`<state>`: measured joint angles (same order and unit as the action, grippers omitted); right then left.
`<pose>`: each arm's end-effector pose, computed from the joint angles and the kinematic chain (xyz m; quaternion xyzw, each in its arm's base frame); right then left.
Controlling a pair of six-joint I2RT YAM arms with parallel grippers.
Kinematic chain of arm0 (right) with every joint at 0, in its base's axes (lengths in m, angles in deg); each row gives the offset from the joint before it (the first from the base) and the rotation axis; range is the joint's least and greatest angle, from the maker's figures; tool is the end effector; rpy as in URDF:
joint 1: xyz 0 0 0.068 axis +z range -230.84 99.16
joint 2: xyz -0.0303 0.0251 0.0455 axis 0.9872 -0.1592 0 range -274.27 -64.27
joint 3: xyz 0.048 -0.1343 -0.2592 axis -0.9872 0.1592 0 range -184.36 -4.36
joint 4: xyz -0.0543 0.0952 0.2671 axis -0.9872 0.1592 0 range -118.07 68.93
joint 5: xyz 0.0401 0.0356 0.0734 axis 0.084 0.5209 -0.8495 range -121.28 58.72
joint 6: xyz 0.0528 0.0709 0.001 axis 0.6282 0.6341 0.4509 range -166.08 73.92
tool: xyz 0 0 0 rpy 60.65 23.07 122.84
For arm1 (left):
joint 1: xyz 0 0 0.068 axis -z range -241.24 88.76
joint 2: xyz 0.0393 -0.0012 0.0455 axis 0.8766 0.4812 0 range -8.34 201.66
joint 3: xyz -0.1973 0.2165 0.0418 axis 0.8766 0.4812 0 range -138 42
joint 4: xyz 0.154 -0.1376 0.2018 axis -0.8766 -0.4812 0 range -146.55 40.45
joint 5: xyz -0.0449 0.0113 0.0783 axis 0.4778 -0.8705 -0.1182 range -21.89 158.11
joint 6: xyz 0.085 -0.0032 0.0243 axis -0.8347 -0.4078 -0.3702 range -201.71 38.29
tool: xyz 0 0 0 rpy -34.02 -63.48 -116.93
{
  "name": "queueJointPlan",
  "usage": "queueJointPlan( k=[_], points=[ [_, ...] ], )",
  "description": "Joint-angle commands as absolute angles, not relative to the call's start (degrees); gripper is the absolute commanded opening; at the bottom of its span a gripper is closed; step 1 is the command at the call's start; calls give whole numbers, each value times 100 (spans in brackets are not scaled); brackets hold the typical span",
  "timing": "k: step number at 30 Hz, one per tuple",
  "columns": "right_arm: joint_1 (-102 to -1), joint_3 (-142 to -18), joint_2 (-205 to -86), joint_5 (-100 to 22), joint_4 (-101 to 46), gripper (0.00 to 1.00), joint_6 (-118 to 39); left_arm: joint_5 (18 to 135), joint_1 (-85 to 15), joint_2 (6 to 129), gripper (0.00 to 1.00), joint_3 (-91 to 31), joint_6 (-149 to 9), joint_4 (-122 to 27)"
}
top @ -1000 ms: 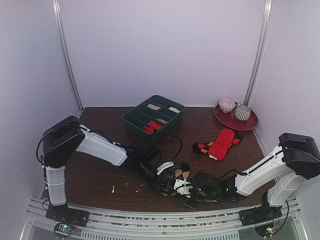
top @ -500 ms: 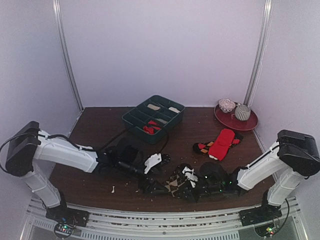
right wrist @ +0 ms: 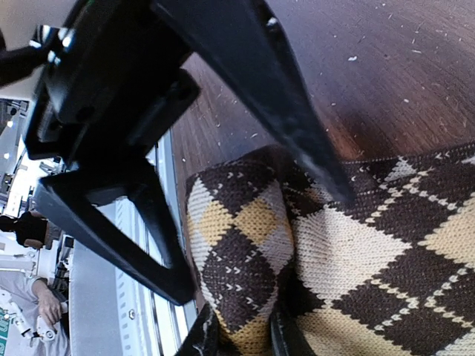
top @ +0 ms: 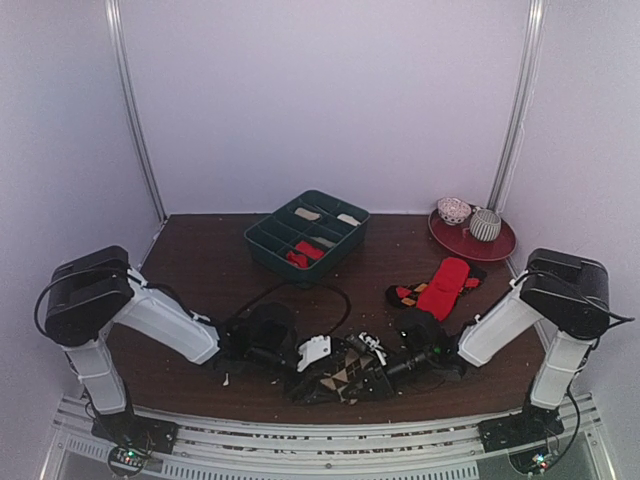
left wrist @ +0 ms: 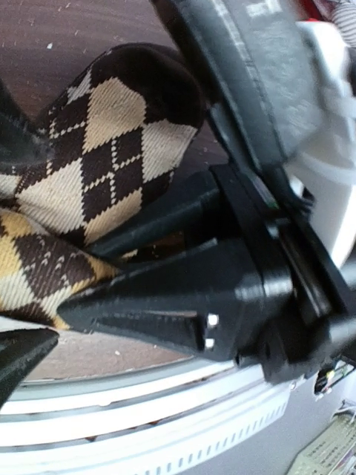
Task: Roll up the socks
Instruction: Roll the sock at the center of the board.
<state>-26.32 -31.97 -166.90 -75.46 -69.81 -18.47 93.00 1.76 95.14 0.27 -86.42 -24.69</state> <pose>0.1416 0.2929 0.0736 -0.3634 0.7514 0.5387 0.1145 0.1457 -0.3589 0.0932 0.5666 0.6717 -0.3810 0.2874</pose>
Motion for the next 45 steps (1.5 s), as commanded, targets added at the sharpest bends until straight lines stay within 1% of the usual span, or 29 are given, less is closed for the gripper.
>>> queueJointPlan(
  k=[1,2,3,6,8,10,11,13,14,15,19,21,23,24,26,28,31,34,38,40,45],
  points=[
    [-2681,-2837,-17234,-7696,-5177,19,-1781,9337,154,9930,64,-321,-8915,-2516],
    [-2705,-2834,-17234,-7698,-5180,19,-1786,9385,156,9992,60,-348,-8887,-2584],
    [-2724,-2838,-17238,-7707,-5172,19,-1802,9415,160,10001,58,-337,-8848,-2600],
    [-2793,-2862,-17241,-7698,-5113,19,-1847,9416,160,9933,55,-228,-8767,-2639],
    [-2825,-2878,-17255,-7698,-5092,19,-1865,9335,160,9886,49,-152,-8724,-2694],
    [-2842,-2891,-17290,-7698,-5077,19,-1883,9245,160,9880,41,-111,-8690,-2770],
    [-2853,-2902,-17326,-7704,-5080,19,-1890,9212,158,9892,36,-84,-8663,-2802],
    [-2853,-2920,-17343,-7684,-5075,19,-1908,9194,160,9932,18,-79,-8614,-2877],
    [-2861,-2929,-17324,-7655,-5079,19,-1916,9189,160,9971,5,-94,-8580,-2930],
    [-2861,-2943,-17295,-7624,-5082,21,-1918,9181,158,10008,0,-105,-8537,-2967],
    [-2847,-2985,-16677,-7325,-5145,33,-1871,9101,141,10114,0,-126,-8221,-3240],
    [-2836,-3037,-16032,-6841,-4989,39,-1880,9041,64,10197,0,-221,-7913,-3554],
    [-2801,-3056,-15188,-6284,-4860,50,-2029,9181,-59,10281,0,-316,-7594,-3867],
    [-2757,-3041,-14729,-5981,-4827,54,-2165,9293,-112,10322,0,-350,-7442,-3979],
    [-2535,-2982,-13888,-5259,-4731,58,-2596,9478,-182,10392,0,-421,-7165,-4186],
    [-2200,-2825,-13215,-4560,-4799,61,-3127,9746,-252,10479,0,-562,-6934,-4373],
    [-1585,-2510,-12640,-3727,-5108,64,-3961,10105,-320,10623,0,-739,-6730,-4631],
    [-1183,-2353,-12699,-3064,-5286,66,-4530,10248,-340,10729,0,-852,-6711,-4838],
    [-978,-2358,-13213,-2569,-5688,68,-5051,10323,-358,10894,0,-1000,-6711,-5069],
    [-928,-2460,-13560,-2499,-5882,70,-5290,10369,-367,10943,0,-1043,-6712,-5114],
    [-867,-2881,-14452,-2669,-6139,71,-5511,10382,-380,10958,0,-1129,-6737,-5223]
  ],
)
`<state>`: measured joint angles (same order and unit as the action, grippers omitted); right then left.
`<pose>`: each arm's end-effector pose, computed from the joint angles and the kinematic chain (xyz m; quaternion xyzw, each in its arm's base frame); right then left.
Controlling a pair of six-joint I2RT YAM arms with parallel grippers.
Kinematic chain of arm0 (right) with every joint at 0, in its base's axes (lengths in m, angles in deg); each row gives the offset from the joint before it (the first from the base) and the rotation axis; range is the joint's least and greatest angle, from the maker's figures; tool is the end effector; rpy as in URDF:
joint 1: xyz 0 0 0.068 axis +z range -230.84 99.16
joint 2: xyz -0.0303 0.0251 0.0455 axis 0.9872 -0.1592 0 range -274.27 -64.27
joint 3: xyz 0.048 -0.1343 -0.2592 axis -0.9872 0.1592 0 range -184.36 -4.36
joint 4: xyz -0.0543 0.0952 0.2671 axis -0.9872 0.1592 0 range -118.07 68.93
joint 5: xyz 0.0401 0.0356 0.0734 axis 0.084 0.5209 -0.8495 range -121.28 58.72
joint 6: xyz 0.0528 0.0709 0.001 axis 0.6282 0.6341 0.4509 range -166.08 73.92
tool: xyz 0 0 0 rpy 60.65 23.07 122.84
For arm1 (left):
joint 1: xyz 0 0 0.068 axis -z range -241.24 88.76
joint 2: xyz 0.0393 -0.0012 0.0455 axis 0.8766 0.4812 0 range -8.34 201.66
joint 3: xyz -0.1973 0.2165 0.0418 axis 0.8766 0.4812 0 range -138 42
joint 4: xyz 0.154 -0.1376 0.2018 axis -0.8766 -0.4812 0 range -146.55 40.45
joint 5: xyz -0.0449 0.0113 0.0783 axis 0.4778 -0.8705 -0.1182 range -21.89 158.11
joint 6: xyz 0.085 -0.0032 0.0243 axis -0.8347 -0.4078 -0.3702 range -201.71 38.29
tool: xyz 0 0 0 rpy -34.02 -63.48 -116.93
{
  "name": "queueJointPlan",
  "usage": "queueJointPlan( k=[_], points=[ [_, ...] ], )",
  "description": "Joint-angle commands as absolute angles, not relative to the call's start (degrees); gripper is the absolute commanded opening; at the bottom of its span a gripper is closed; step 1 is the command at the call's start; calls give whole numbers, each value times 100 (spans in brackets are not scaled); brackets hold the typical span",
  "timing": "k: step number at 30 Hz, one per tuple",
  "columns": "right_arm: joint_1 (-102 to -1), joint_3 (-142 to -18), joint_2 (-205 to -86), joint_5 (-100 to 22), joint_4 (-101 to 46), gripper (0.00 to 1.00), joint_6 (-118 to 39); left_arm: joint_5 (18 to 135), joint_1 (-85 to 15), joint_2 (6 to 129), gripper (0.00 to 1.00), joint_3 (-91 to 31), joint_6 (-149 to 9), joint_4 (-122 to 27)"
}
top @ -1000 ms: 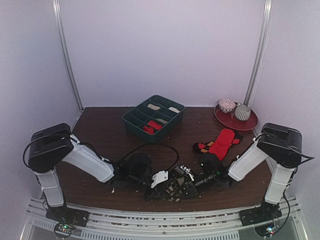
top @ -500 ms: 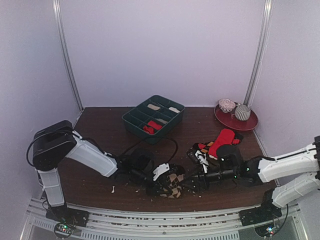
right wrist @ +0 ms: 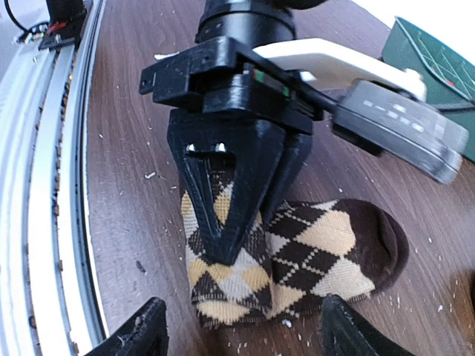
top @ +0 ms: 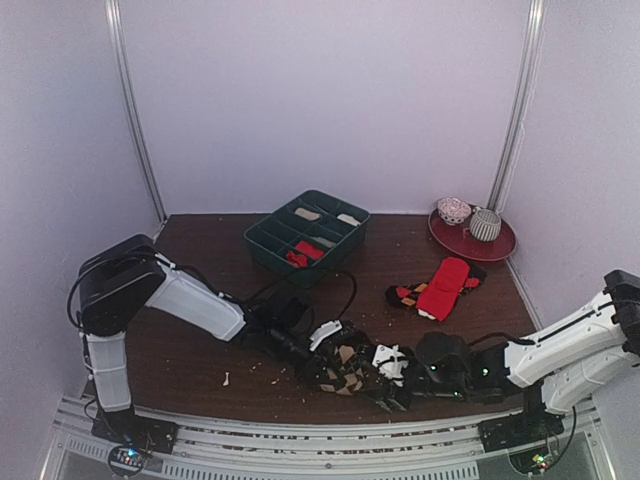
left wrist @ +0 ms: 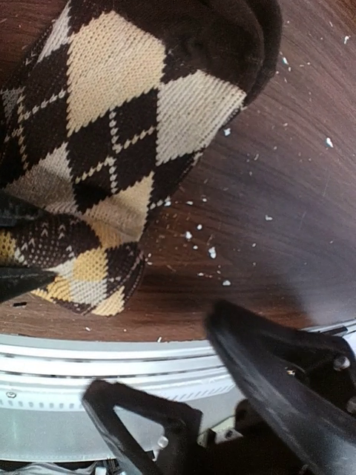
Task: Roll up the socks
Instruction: Roll the sock at the center of the board.
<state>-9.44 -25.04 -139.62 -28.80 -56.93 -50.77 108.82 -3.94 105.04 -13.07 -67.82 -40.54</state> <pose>0.0964 0.2755 0.1367 -0.5129 0.6741 0.2768 0.4538 0.1818 -0.3781 0.0748 0.4374 0.7720 -0.4550 0.0753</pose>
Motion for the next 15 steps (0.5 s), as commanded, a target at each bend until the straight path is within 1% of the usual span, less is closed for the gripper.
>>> queueJointPlan(
  k=[1,6,13,15],
  points=[
    [-820,-2947,-14611,-2706,-6185,71,-5510,10378,-384,10960,0,-1134,-6753,-5249],
    [-637,-3177,-15290,-2540,-6168,71,-5399,10379,-410,10969,0,-1093,-6821,-5276],
    [-594,-3178,-15610,-2122,-6093,70,-5232,10372,-418,10972,0,-1028,-6934,-5358],
    [-590,-3191,-15679,-2079,-6124,67,-5217,10372,-420,10969,0,-1037,-6940,-5368]
  ],
)
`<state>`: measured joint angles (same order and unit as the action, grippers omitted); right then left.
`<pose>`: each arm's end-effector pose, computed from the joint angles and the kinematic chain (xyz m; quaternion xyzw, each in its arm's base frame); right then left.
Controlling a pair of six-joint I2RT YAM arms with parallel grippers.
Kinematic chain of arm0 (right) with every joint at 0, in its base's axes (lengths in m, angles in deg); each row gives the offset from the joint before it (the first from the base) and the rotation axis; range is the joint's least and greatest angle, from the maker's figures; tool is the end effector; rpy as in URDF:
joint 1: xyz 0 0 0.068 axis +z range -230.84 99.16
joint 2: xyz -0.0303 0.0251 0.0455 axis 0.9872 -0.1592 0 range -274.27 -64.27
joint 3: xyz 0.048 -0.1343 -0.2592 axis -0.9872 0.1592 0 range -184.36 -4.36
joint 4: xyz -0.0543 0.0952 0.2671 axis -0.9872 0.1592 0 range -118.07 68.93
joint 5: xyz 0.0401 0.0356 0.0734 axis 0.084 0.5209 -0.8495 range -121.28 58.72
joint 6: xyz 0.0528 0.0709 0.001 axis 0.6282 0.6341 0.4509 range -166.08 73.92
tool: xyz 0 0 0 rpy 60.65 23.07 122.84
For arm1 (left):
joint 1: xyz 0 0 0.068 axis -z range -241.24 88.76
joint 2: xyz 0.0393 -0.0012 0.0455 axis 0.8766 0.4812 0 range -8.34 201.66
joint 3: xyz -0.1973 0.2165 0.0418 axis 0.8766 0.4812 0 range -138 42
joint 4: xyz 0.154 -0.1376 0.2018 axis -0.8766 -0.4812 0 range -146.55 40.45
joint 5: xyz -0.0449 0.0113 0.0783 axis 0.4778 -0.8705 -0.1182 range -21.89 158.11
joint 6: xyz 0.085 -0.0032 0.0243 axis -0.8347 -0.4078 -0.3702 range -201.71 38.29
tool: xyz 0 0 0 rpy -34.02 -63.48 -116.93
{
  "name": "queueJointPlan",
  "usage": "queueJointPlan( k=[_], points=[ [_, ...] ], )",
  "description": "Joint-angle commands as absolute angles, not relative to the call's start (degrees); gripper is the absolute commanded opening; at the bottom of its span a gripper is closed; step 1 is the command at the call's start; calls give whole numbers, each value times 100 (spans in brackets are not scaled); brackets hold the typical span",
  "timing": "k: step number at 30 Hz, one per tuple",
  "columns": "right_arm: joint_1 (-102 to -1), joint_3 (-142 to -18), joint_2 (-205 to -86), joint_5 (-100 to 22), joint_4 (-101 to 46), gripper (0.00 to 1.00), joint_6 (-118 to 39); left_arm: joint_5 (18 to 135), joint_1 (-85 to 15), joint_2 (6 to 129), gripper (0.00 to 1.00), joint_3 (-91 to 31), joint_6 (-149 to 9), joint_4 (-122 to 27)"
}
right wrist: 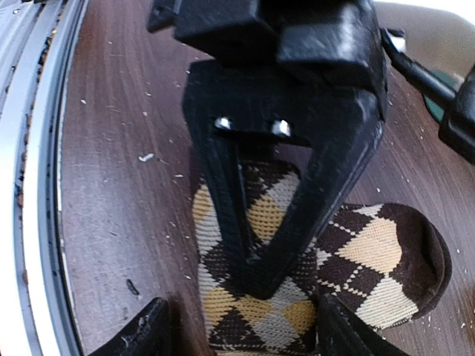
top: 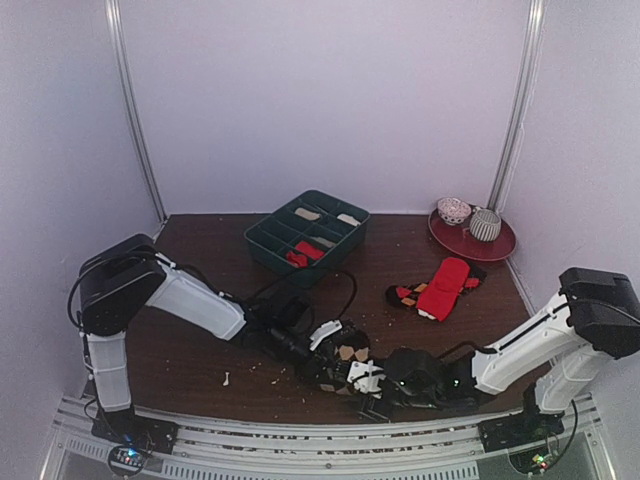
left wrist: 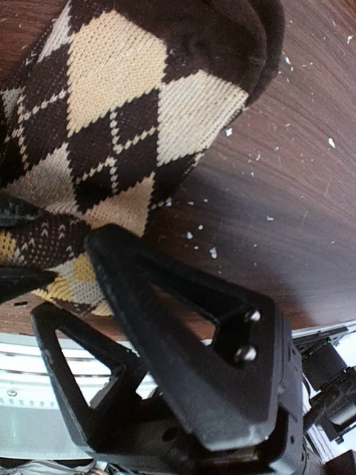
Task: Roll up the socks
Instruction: Roll the sock at the center of the board.
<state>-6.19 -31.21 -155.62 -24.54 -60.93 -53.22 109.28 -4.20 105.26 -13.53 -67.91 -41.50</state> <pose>0.0959 0.3141 0.1000 -0.5489 0.6776 0.2278 0.4332 0.1833 -0.3778 0.0744 0.4358 0.7736 -0.4547 0.0694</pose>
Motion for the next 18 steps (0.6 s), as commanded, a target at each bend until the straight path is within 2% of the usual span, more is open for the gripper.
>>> queueJointPlan(
  k=[1,8,9,12,13,14,15,16,18],
  points=[
    [-594,-3199,-15723,-2081,-6143,65,-5204,10371,-420,10969,0,-1037,-6940,-5368],
    [-603,-3410,-16177,-2134,-5853,31,-4909,10364,-420,10881,0,-1075,-7035,-5379],
    [-609,-3381,-16182,-2192,-5867,29,-4838,10318,-420,10841,4,-1088,-7063,-5385],
    [-747,-3287,-16102,-2593,-5804,23,-4490,10089,-420,10563,34,-1068,-7144,-5262],
    [-828,-3211,-16042,-2826,-5792,23,-4334,9961,-420,10365,51,-1065,-7183,-5214],
    [-922,-3148,-16008,-3107,-5787,23,-4194,9840,-420,10205,74,-1052,-7231,-5146],
    [-1035,-3064,-15985,-3436,-5798,23,-4026,9711,-418,10011,92,-1030,-7284,-5049],
    [-1153,-2982,-15989,-3769,-5836,23,-3853,9572,-419,9834,97,-988,-7336,-4933],
    [-1462,-2913,-16076,-4632,-5809,23,-3562,9395,-411,9422,98,-815,-7497,-4549]
  ],
)
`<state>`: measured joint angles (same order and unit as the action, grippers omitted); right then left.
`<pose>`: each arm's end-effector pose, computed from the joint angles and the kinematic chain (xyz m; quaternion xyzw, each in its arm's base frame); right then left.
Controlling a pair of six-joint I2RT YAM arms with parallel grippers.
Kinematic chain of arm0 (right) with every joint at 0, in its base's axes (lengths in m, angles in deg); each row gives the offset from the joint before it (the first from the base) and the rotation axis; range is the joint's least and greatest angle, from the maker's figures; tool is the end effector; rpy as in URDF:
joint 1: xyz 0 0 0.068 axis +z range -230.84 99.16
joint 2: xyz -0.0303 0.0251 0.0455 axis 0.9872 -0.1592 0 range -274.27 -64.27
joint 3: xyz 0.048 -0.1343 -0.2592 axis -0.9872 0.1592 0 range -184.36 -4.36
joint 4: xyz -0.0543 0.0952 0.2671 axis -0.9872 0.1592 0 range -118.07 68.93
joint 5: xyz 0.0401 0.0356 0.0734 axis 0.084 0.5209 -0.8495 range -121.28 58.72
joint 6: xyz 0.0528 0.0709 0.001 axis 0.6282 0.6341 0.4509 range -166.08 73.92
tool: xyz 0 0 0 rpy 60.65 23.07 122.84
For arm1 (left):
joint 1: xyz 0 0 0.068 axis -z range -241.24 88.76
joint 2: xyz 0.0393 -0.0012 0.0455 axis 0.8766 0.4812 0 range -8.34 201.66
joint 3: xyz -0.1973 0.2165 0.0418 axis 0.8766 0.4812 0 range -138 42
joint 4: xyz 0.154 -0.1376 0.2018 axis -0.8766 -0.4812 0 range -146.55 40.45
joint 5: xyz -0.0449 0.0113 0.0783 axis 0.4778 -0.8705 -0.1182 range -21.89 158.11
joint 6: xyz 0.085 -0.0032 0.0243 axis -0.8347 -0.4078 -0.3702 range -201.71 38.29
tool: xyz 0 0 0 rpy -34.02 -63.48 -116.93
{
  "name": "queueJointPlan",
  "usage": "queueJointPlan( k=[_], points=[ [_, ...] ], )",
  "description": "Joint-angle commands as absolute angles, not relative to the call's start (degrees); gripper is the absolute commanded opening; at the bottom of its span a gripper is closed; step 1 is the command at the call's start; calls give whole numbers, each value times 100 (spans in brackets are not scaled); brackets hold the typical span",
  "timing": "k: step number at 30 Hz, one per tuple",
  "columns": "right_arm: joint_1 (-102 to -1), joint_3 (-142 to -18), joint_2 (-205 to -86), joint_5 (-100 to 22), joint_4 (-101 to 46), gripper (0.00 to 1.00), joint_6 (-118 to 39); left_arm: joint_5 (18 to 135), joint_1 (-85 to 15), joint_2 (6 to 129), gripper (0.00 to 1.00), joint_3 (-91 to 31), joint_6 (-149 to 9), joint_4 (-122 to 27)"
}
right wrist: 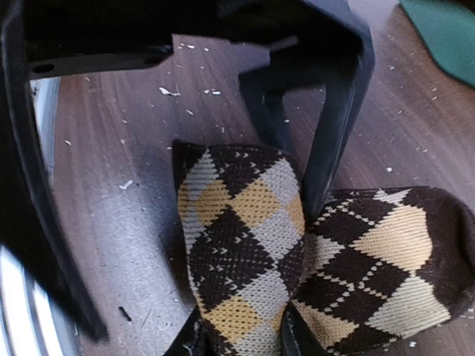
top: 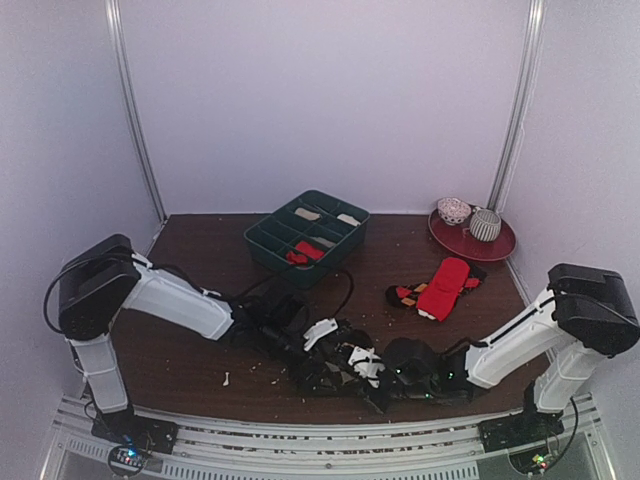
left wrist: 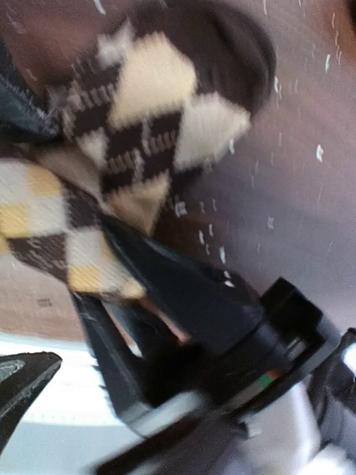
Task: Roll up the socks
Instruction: Roll the sock at the center of the board.
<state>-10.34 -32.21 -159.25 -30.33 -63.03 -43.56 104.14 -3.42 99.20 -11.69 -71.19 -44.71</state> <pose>0.1134 0.3161 0.0899 -0.4860 0.7280 0.2819 0.3929 0.1777 -0.3692 0.0982 0.4565 0.7726 -0.4267 0.1128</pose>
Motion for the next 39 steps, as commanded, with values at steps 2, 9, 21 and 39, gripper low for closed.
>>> queueJointPlan(
  k=[2,9,21,39],
  points=[
    [-1689,-2916,-16254,-5363,-5656,23,-3339,9395,-400,9037,98,-492,-7750,-3955],
    [-2202,-2942,-16959,-7016,-5272,23,-2634,9432,-186,8555,96,430,-8433,-2044],
    [-2461,-3105,-17527,-7495,-5322,23,-2215,10110,-147,9702,69,35,-8577,-2322],
    [-2634,-3300,-17249,-7189,-5049,37,-2388,9757,-147,9766,0,118,-7889,-2642]
  ],
)
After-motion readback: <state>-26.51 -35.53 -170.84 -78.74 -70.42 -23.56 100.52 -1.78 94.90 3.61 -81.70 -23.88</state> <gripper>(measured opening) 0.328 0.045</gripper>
